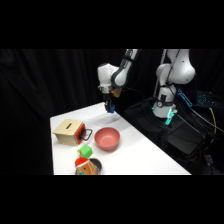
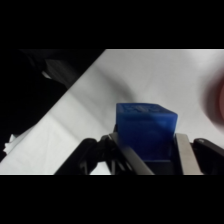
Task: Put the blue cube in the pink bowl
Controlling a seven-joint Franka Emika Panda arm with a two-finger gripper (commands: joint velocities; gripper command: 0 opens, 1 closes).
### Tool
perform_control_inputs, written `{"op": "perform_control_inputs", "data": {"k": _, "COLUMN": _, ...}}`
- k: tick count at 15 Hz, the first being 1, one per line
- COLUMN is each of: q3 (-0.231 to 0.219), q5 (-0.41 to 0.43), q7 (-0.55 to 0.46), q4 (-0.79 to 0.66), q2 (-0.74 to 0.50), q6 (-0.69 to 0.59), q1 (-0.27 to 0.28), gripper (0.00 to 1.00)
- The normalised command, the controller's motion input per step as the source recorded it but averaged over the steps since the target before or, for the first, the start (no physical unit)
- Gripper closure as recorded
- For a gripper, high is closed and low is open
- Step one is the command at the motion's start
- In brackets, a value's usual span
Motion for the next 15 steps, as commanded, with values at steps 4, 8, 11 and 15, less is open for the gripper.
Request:
{"op": "perform_control_inputs", "data": {"k": 4, "q3": 0.146, "q5": -0.139, "q7": -0.01, "q4": 0.18, "q2": -0.23, "q6": -0.35, "q1": 0.029, "gripper": 0.74}}
{"op": "perform_control_inputs", "data": {"k": 8, "q3": 0.174, "q5": -0.078, "q7": -0.03, "q4": 0.22, "q2": -0.09, "q6": -0.27, "q1": 0.086, "gripper": 0.74}}
{"op": "perform_control_inputs", "data": {"k": 11, "q3": 0.153, "q5": -0.073, "q7": -0.04, "q4": 0.26, "q2": 0.02, "q6": -0.19, "q1": 0.111, "gripper": 0.74}}
{"op": "perform_control_inputs", "data": {"k": 15, "q3": 0.108, "q5": -0.060, "q7": -0.07, "q4": 0.28, "q2": 0.08, "q6": -0.15, "q1": 0.090, "gripper": 0.74}}
